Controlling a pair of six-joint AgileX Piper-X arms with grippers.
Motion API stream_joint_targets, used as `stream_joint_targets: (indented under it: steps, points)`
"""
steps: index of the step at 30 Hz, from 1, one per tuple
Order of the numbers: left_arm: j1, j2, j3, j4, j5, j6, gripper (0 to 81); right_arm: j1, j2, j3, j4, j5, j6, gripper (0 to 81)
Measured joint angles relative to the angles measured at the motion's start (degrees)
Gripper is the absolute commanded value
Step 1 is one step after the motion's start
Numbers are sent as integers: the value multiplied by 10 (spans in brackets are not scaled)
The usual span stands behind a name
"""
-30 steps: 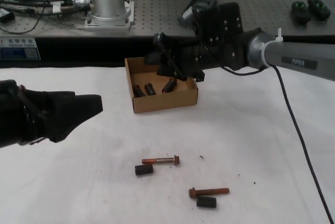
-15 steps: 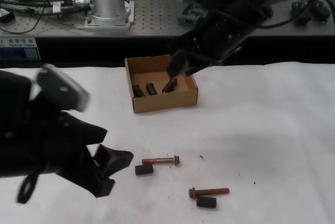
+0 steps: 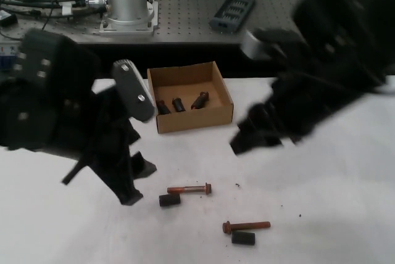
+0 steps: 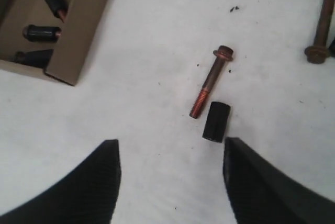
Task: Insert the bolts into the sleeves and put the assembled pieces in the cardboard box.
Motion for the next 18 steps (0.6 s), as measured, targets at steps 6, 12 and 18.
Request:
stream_joint_targets:
  steps: [6,12,18]
  points:
    - [-26,93,-64,15,2,19,420,0,-154,137,-82,0,64,337]
    - [-65,195,-172,100,-3,54,420,0,-254,227,-146,0,108,337]
    - [-82,240,-222,180,-6,82,420,0,-280,316,-197,-9,130,337]
